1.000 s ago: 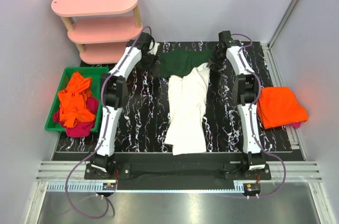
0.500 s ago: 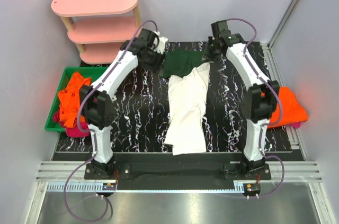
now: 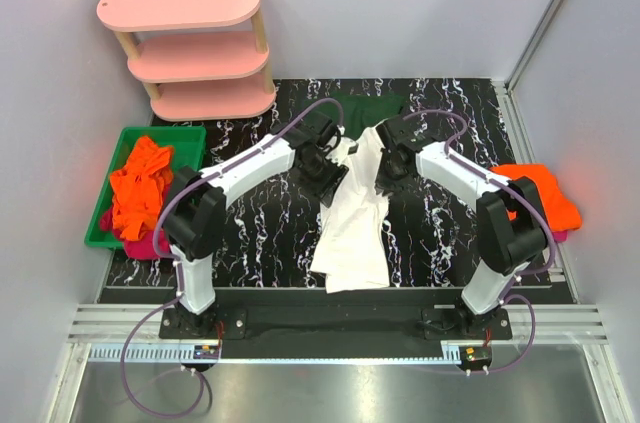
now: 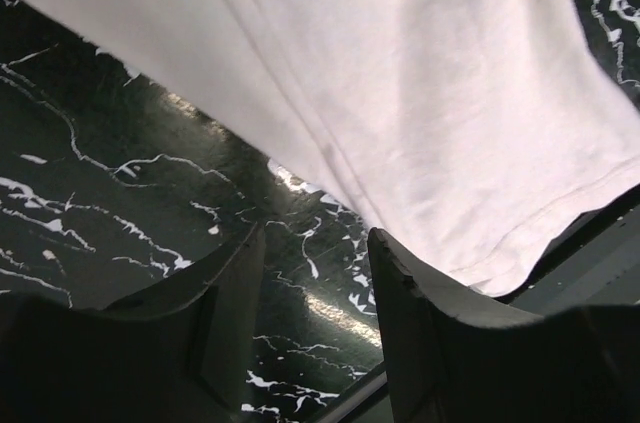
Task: Fold and stack the t-shirts
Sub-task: Rotate the tshirt 90 degrees, then grab the bottom of the folded rectangular tshirt with both arms
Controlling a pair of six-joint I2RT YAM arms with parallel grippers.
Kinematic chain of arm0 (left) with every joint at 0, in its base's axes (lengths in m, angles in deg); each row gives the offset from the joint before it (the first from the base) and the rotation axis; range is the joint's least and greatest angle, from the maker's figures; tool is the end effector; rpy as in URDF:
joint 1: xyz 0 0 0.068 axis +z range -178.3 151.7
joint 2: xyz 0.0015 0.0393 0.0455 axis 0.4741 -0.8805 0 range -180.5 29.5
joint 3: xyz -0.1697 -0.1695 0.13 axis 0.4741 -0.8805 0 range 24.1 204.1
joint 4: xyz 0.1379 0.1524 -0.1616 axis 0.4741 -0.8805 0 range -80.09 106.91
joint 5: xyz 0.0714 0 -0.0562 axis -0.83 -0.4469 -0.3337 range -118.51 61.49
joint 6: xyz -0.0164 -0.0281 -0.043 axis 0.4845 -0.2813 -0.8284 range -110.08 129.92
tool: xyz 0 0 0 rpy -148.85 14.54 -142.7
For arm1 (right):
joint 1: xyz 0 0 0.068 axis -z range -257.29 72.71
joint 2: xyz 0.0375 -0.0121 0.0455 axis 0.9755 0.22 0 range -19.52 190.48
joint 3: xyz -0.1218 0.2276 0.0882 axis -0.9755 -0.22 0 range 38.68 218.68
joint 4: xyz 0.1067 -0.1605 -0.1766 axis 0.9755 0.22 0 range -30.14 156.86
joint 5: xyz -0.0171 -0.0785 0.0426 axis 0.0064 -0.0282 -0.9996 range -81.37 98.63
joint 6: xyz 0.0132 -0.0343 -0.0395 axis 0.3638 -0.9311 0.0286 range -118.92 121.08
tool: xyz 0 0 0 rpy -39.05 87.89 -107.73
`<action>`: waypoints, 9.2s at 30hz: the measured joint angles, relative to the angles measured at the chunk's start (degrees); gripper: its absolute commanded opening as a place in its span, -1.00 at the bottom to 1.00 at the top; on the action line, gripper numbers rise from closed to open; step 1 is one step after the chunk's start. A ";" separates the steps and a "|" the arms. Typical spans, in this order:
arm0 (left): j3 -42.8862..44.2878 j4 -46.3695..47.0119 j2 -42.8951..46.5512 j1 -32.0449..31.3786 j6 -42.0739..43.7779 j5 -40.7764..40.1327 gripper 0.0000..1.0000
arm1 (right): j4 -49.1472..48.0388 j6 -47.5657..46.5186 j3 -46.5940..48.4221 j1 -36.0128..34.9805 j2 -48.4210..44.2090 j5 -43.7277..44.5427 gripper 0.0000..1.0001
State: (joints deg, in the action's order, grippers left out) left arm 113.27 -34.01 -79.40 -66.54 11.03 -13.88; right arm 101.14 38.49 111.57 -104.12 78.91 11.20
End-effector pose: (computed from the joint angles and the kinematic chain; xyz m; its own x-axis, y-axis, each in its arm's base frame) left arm 0.3026 -0.2498 0.2348 -0.7281 0.5976 -0.3358 0.6788 0.6968 -0.2318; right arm 0.3119 0.1559 0.2224 -0.9159 0.2168 -0.3377 0.1527 0.9665 0.2063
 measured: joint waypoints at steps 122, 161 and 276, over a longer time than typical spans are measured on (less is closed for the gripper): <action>-60.63 60.19 40.98 47.98 2.97 2.82 0.24 | -17.97 -19.45 -9.94 -13.09 -27.98 34.32 0.26; -76.98 109.72 30.25 41.83 1.20 1.20 0.98 | -16.00 -8.15 -25.05 -13.14 -44.87 38.86 0.82; -45.81 31.91 22.77 -23.12 -62.16 -24.65 -0.04 | -20.41 1.22 -34.05 -19.30 -24.87 4.96 0.12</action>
State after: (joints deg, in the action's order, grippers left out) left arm 67.45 -2.10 -56.62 -89.66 -51.14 -38.53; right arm 80.73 39.71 77.51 -123.42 54.04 16.16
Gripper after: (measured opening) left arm 0.551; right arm 0.567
